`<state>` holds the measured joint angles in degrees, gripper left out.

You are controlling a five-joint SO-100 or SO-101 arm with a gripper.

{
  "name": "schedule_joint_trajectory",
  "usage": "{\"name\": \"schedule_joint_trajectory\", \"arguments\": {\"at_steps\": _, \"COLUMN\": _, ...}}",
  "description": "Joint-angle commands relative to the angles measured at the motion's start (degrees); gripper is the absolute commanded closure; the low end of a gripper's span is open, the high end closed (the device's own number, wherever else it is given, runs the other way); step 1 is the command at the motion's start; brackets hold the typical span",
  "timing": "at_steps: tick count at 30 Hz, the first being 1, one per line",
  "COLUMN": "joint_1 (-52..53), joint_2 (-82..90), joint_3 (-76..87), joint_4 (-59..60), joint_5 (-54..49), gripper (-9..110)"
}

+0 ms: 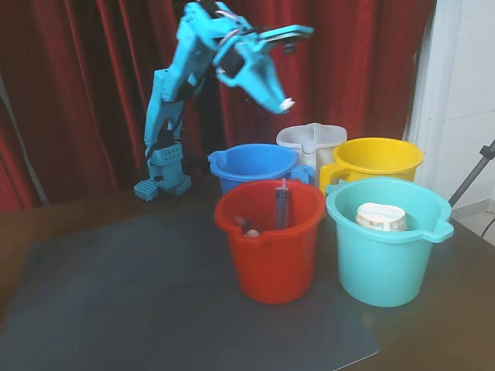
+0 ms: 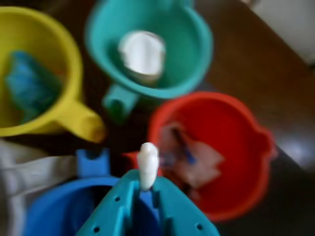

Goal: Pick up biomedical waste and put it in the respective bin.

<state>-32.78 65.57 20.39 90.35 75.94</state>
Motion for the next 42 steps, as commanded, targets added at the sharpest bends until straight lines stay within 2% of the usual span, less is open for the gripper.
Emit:
{"name": "schedule_joint_trajectory", "arguments": {"at_steps": 1, "joint_1": -2.46, "joint_2": 3.43, "joint_3": -2.02, "joint_4": -6.59, "joint_5": 0.79, "gripper": 102}}
{"name": "schedule_joint_trajectory", "arguments": {"at_steps": 5, "joint_1": -6.77, "joint_2": 1.58, "joint_3": 0.7, "joint_4": -17.05, "joint_5": 0.62, "gripper": 102}}
{"name": "schedule_joint_trajectory", "arguments": {"at_steps": 18, "joint_1": -8.96, "joint_2": -15.12, "joint_3": -5.98, "joint_4": -29.53, "joint_5": 0.53, "gripper": 102}}
{"name": "schedule_joint_trajectory", "arguments": {"at_steps": 28, "joint_1": -12.74, "joint_2": -29.79, "joint_3": -20.04, "joint_4": -29.36, "joint_5": 0.53, "gripper": 102}}
{"name": "schedule_joint_trajectory", "arguments": {"at_steps": 42, "joint_1": -16.88, "joint_2": -32.43, "joint_3": -20.48, "joint_4": -29.71, "joint_5": 0.44, "gripper": 102}}
